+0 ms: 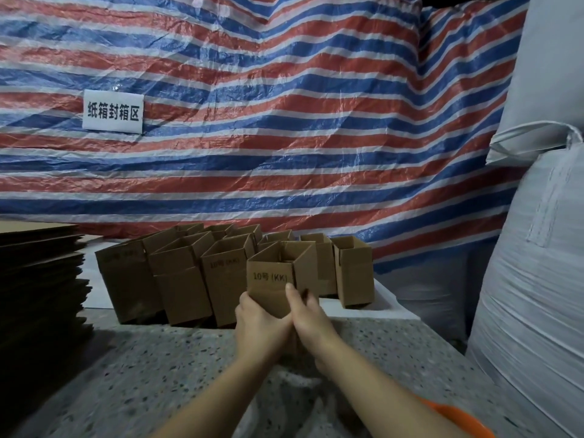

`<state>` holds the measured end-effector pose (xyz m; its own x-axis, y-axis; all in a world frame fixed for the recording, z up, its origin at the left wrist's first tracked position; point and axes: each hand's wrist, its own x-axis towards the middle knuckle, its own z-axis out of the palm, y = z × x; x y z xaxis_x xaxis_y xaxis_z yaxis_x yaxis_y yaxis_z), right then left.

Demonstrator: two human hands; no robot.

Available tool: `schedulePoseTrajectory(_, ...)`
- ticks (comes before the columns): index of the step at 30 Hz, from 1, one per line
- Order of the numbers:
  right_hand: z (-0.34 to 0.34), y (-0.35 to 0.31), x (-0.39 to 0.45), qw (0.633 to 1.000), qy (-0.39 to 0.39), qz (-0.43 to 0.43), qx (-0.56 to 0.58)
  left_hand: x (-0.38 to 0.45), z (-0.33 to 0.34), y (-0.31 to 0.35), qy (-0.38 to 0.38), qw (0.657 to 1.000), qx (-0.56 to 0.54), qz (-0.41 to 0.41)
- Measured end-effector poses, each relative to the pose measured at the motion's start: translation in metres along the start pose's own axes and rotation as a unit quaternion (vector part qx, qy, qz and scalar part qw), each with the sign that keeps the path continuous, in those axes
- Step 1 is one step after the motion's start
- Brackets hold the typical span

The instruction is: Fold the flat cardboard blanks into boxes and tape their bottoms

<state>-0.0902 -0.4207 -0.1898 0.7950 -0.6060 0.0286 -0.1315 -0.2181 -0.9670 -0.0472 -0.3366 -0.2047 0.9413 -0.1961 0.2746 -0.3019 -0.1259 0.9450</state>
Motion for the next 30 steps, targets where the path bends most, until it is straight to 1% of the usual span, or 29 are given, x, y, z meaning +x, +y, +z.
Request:
schedulePoseTrajectory(2,-0.006,0.001,0.011,1.0,-0.008,0.03,-0.002,0.009,0.01,-0.004,-0.012,1.0,0.013,-0.002)
schedulePoseTrajectory(6,-0.015,0.006,0.037,0.997,-0.006,0.076,-0.029,0.022,0.021,-0.02,-0.069,0.997,-0.015,-0.018)
schedulePoseTrajectory(8,-0.016,0.009,0.049,0.996,-0.012,0.076,-0.045,0.029,0.022,-0.029,-0.078,0.996,-0.027,-0.018)
schedulePoseTrajectory(11,-0.013,0.01,0.061,0.995,-0.022,0.072,-0.064,0.037,0.022,-0.038,-0.07,0.997,-0.025,0.001)
schedulePoseTrajectory(16,-0.009,0.012,0.078,0.995,-0.024,0.075,-0.06,0.05,0.021,-0.041,-0.079,0.997,-0.017,0.001)
schedulePoseTrajectory(22,-0.003,0.014,0.094,0.996,-0.024,0.066,-0.059,0.064,0.015,-0.041,-0.094,0.995,-0.022,-0.04)
schedulePoseTrajectory(30,-0.004,0.011,0.104,0.995,-0.03,0.069,-0.071,0.067,0.012,-0.041,-0.154,0.985,-0.049,-0.068)
